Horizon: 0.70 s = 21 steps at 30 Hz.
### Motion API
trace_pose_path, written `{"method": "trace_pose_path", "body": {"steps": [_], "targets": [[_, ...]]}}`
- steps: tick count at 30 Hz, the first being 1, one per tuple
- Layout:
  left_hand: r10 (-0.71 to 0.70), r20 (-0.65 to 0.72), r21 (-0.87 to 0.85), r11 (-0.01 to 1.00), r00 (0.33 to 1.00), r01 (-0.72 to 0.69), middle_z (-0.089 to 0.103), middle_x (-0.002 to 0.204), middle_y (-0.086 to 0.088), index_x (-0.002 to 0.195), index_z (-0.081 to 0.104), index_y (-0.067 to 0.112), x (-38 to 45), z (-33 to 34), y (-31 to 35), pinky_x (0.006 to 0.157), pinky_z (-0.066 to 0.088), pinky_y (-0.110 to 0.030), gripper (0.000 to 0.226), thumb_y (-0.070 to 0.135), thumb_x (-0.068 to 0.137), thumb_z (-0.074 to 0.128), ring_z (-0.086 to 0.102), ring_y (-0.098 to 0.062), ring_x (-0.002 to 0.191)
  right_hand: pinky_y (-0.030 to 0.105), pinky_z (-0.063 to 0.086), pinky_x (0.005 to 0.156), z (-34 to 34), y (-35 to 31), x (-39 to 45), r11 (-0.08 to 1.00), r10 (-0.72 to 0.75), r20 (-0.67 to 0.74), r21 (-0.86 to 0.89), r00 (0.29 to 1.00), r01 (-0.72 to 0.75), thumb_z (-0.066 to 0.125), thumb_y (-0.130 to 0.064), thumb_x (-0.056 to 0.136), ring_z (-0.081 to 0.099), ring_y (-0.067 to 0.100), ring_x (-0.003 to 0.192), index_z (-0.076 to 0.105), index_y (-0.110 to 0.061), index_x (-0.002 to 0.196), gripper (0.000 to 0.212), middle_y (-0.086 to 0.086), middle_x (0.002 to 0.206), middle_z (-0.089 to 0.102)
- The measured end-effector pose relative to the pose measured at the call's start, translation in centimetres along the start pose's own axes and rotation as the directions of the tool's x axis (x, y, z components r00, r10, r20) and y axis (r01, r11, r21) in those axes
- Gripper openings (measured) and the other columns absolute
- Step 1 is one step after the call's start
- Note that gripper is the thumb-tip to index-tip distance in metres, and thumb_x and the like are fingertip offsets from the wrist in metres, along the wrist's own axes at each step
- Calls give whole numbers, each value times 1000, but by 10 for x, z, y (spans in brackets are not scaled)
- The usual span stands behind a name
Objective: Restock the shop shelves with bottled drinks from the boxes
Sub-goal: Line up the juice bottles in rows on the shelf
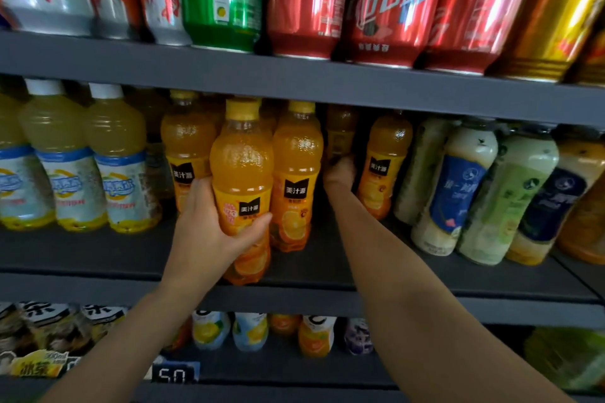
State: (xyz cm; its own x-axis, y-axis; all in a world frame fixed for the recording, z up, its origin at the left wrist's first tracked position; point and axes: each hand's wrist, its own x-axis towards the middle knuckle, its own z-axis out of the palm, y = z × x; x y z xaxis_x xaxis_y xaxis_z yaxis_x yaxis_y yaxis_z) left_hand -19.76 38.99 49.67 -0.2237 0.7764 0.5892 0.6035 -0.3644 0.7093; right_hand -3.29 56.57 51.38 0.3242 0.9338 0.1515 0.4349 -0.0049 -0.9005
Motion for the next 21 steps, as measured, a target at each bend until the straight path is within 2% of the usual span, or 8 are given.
{"method": "trace_pose_path", "body": {"steps": [2, 4, 7, 10, 13, 16, 19, 21], "targets": [[7, -1, 13, 1000, 1000, -7, 52, 117, -2, 117, 35, 28, 1, 1, -3, 91, 45, -37, 78, 68, 55, 62, 51, -16, 108, 33, 43, 92, 5, 3, -8, 999, -12, -39, -32, 999, 11, 50, -11, 94, 54, 30, 115, 46, 0, 119, 28, 18, 123, 55], [3, 1, 6, 1000, 1000, -3, 50, 117, 0, 120, 36, 24, 0, 1, -2, 92, 44, -36, 82, 68, 54, 58, 50, -16, 110, 36, 42, 94, 8, 6, -19, 1000, -19, -61, 15, 998, 19, 51, -10, 93, 51, 32, 118, 41, 1, 124, 35, 20, 126, 52], [5, 12, -6, 1000, 1000, -5, 46, 115, 4, 122, 37, 22, 0, -1, 3, 90, 40, -32, 86, 69, 56, 64, 48, -14, 109, 37, 40, 99, 4, 12, -37, 992, -101, -44, 77, 994, 104, 55, -9, 90, 47, 31, 122, 31, 0, 131, 48, 19, 130, 48], [0, 16, 2, 1000, 1000, 0, 48, 116, 0, 123, 37, 18, 1, -2, 3, 90, 39, -33, 88, 68, 58, 69, 49, -17, 110, 37, 42, 100, -6, 17, -45, 984, -133, 15, 121, 991, 130, 58, -8, 89, 48, 29, 121, 30, -3, 130, 50, 17, 129, 49], [-16, 31, -13, 1000, 999, 16, 50, 119, -7, 124, 37, 16, 1, -1, 3, 91, 40, -34, 84, 60, 59, 67, 49, -21, 112, 38, 35, 105, -16, 13, -43, 993, -103, 96, 62, 990, 97, 54, -8, 90, 38, 30, 129, 29, -8, 137, 53, 17, 139, 37], [-19, 41, -7, 1000, 999, 19, 50, 120, -9, 124, 36, 15, 1, 0, 5, 90, 40, -33, 87, 62, 58, 68, 48, -20, 111, 39, 30, 109, -20, 7, -45, 997, -50, 127, 64, 991, 42, 54, -7, 90, 29, 32, 134, 22, -10, 143, 62, 17, 147, 22], [-24, 40, -9, 1000, 999, 25, 50, 120, -9, 125, 37, 12, 0, 0, 7, 91, 40, -34, 84, 56, 58, 62, 49, -21, 112, 37, 31, 107, -15, 7, -50, 998, -52, 80, 39, 995, 49, 61, -13, 87, 30, 33, 133, 19, -5, 143, 71, 19, 145, 22], [-22, 42, -11, 1000, 999, 22, 49, 120, -8, 126, 37, 13, 0, 0, 7, 91, 40, -33, 87, 59, 58, 65, 48, -19, 111, 38, 35, 104, -10, 7, -51, 997, -74, 17, -3, 997, 74, 62, -10, 86, 36, 35, 128, 22, -2, 139, 66, 20, 141, 27]]}}
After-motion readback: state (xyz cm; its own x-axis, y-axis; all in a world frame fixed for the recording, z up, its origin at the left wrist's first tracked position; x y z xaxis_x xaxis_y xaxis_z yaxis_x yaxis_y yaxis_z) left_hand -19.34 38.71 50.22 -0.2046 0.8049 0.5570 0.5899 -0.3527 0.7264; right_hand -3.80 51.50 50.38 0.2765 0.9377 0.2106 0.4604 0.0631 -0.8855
